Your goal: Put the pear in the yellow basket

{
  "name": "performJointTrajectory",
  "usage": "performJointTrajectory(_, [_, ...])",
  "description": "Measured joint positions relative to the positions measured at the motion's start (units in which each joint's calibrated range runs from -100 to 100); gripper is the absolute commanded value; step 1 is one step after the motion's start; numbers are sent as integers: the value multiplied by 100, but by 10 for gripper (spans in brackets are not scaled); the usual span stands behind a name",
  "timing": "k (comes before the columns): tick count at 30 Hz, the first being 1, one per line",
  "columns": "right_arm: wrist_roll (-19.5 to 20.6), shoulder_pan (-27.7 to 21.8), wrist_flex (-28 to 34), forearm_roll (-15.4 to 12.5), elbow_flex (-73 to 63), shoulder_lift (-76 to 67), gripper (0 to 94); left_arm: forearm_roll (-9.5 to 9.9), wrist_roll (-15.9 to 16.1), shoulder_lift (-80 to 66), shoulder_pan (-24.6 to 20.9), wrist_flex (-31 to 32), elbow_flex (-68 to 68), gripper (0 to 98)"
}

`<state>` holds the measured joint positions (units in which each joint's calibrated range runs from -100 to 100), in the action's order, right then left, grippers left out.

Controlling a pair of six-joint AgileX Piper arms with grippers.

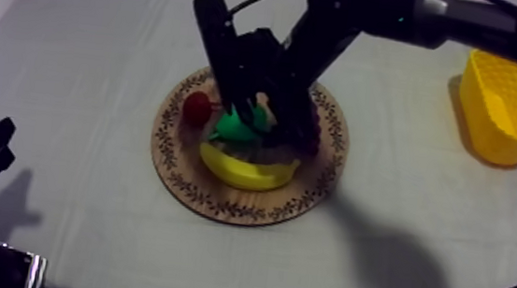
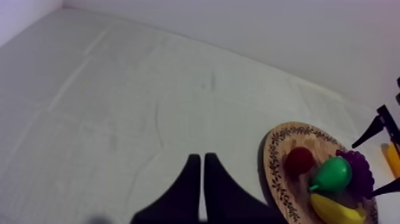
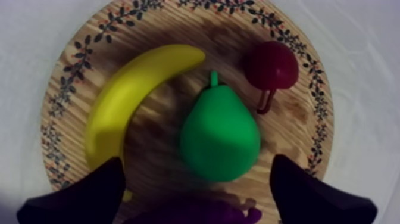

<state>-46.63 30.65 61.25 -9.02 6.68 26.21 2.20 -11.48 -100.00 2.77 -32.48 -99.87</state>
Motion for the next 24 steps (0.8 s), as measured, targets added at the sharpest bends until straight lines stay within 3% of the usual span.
performJointTrajectory(8, [174, 70, -370, 160, -250, 489, 766, 0, 0, 0, 0, 0, 0, 1])
performJointTrajectory(24, [410, 35, -530, 384, -926, 1308, 723, 0, 0, 0, 0, 0, 0, 1])
